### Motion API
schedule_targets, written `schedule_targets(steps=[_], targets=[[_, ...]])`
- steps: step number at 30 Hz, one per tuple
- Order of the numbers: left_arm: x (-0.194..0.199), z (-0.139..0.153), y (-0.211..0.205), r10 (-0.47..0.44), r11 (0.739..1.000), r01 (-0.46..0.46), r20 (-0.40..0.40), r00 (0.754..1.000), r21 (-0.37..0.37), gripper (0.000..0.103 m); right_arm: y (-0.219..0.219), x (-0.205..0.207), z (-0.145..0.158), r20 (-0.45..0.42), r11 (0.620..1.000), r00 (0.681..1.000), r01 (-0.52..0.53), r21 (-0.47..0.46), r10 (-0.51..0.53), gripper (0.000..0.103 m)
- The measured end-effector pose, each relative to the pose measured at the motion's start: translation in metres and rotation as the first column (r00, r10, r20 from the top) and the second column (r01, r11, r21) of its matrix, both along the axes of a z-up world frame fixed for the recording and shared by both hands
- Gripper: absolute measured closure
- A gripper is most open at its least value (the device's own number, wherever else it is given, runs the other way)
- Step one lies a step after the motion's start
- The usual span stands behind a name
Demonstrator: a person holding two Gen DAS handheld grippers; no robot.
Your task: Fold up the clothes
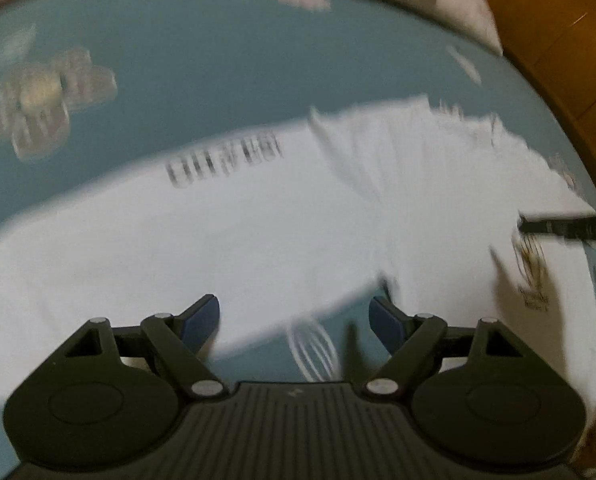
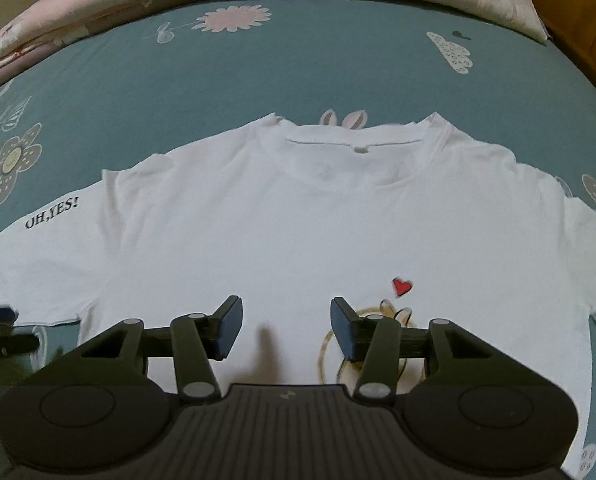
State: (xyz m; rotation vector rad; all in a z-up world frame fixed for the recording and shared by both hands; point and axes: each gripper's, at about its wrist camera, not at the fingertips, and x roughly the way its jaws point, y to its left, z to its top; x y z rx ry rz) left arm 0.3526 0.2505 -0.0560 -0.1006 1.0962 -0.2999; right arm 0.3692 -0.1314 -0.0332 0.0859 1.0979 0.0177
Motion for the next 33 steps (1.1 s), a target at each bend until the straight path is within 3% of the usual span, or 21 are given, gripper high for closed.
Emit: schedule_targets(steps=[2, 6, 12, 14, 17, 22, 29, 33], targets=[[0.013, 0.000, 0.008, 0.040, 0.999, -0.041, 0.027, 0.999, 0.035, 0.021, 0.008, -0.004, -0.001, -0.002, 1.000, 1.000, -0.004, -0.001, 0.004, 0.048], [0.014, -0.022, 0.034, 0.138, 0.990, -0.136, -0.038, 0.990, 0.046, 0.021, 0.023, -0.013, -0.001, -0.019, 1.000, 1.000, -0.014, 0.007, 0.014, 0.048], [-0.007, -0.014, 0.050, 0.082, 0.996, -0.081, -0.066, 0.994, 0.023, 0.020, 0.039, -0.020, 0.009, -0.040, 1.000, 0.999, -0.022, 0.009, 0.022, 0.046], [0.004, -0.008, 0.057, 0.091, 0.994, -0.089, -0.033, 0.995, 0.064, 0.020, 0.043, -0.021, 0.017, -0.041, 1.000, 0.999, -0.018, 0.019, 0.019, 0.046], [0.019, -0.008, 0.072, 0.141, 0.985, -0.140, 0.003, 0.990, 0.101, 0.020, 0.051, -0.021, 0.029, -0.038, 0.999, 0.999, -0.026, 0.030, 0.027, 0.046], [0.008, -0.020, 0.093, 0.235, 0.964, -0.229, -0.033, 0.971, 0.135, 0.019, 0.057, -0.025, 0.045, -0.011, 0.998, 0.998, -0.066, 0.020, 0.066, 0.041], [-0.013, -0.012, 0.096, 0.238, 0.952, -0.222, -0.052, 0.970, 0.212, 0.016, 0.041, -0.026, 0.021, -0.042, 0.998, 0.998, -0.055, 0.044, 0.057, 0.041], [-0.014, 0.009, 0.061, 0.226, 0.954, -0.217, -0.016, 0.974, 0.208, 0.016, 0.019, -0.028, 0.007, -0.048, 0.996, 0.997, -0.054, 0.074, 0.058, 0.041]])
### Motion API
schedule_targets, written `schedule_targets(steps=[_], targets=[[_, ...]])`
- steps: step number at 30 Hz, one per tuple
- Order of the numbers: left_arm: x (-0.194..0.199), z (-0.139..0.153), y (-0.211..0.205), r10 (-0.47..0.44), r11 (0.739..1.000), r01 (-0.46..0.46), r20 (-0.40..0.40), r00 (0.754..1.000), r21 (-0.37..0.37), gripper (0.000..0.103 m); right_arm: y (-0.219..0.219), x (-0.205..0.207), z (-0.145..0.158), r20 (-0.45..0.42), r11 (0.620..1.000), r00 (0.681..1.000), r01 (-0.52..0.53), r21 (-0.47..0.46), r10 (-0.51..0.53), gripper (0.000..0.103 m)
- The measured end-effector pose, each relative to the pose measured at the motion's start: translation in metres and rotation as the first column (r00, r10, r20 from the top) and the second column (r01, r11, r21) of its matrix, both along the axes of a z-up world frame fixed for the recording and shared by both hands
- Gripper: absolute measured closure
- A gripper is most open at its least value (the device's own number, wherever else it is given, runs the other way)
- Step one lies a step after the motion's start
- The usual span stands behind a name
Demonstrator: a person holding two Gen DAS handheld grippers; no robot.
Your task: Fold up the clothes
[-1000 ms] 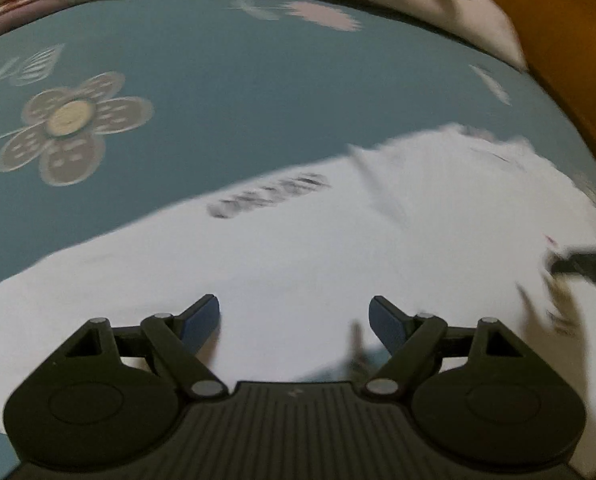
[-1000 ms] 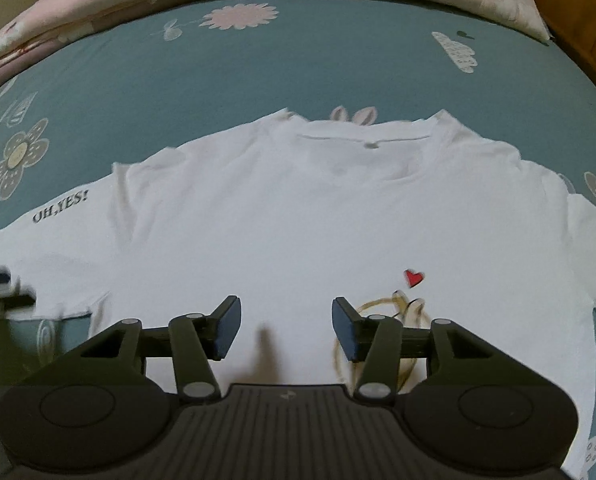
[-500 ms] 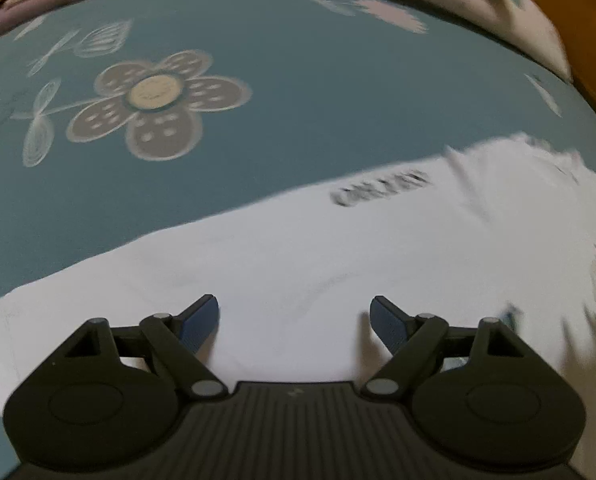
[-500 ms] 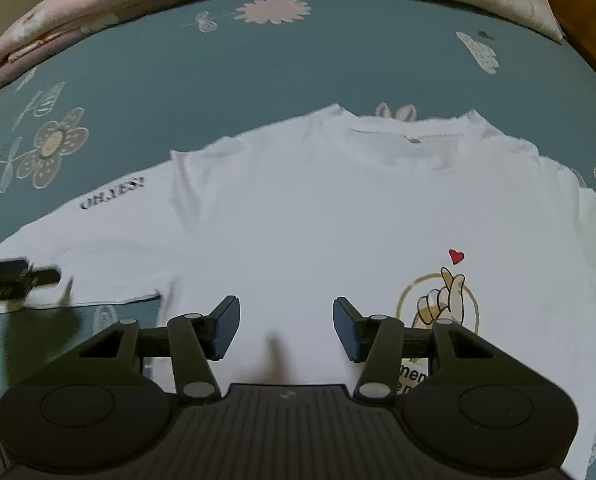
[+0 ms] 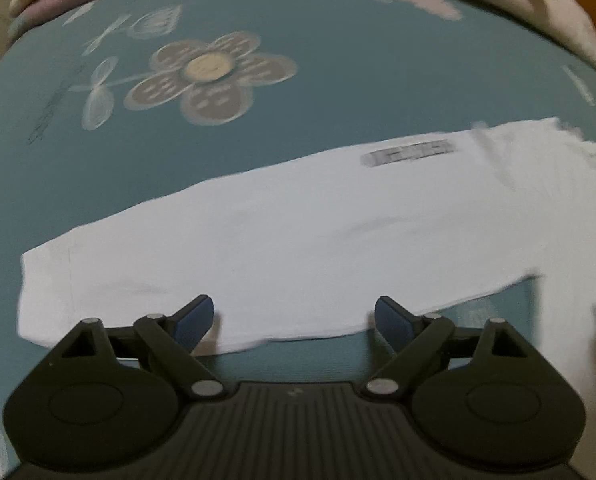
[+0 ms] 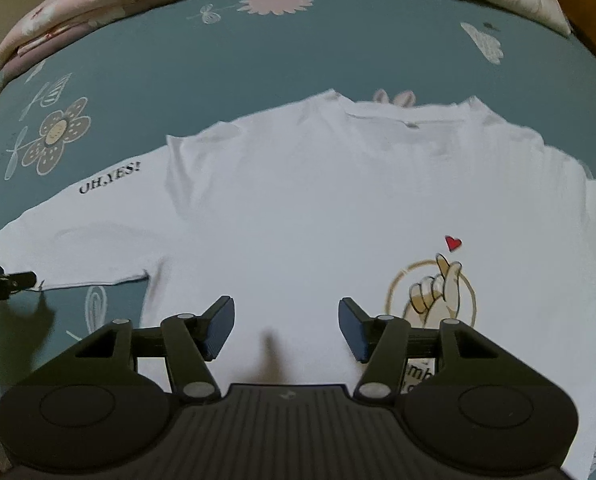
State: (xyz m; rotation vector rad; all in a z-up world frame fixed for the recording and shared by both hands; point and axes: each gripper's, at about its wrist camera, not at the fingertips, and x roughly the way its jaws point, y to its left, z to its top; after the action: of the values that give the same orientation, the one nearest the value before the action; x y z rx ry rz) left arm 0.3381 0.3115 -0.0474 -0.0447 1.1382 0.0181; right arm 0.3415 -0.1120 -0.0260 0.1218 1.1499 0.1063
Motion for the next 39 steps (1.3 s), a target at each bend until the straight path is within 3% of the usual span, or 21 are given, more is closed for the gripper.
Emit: schedule_targets(steps=[5, 10, 15, 20, 25, 35, 39], targets=[[0.011, 0.020, -0.096, -0.101, 0.992, 0.104, 0.049, 0.994, -0.075, 0.015, -0.053, 0.004, -0.005, 0.022, 1.000, 1.000, 0.000, 0.001, 0.000, 0.041], [0.030, 0.025, -0.207, -0.192, 0.961, 0.210, 0.112, 0.975, -0.181, 0.015, -0.124, 0.018, -0.006, 0.061, 0.998, 0.998, -0.017, -0.063, 0.020, 0.040], [0.054, -0.001, -0.285, -0.224, 0.959, 0.236, 0.090, 0.971, -0.160, 0.015, -0.178, 0.040, -0.016, 0.076, 0.995, 0.995, -0.056, -0.077, 0.062, 0.040], [0.059, -0.017, -0.314, -0.224, 0.970, 0.232, 0.099, 0.970, -0.076, 0.015, -0.194, 0.054, -0.029, 0.109, 0.985, 0.984, -0.131, -0.113, 0.143, 0.040], [0.067, -0.017, -0.316, -0.224, 0.973, 0.228, 0.127, 0.966, -0.019, 0.015, -0.193, 0.074, -0.040, 0.146, 0.984, 0.978, -0.136, -0.114, 0.152, 0.040], [0.116, -0.032, -0.311, -0.226, 0.972, 0.233, 0.153, 0.962, -0.031, 0.015, -0.181, 0.117, -0.055, 0.148, 0.983, 0.977, -0.134, -0.127, 0.152, 0.039], [0.137, -0.037, -0.306, -0.203, 0.971, 0.218, 0.153, 0.967, -0.093, 0.015, -0.183, 0.129, -0.057, 0.155, 0.984, 0.978, -0.119, -0.134, 0.140, 0.039]])
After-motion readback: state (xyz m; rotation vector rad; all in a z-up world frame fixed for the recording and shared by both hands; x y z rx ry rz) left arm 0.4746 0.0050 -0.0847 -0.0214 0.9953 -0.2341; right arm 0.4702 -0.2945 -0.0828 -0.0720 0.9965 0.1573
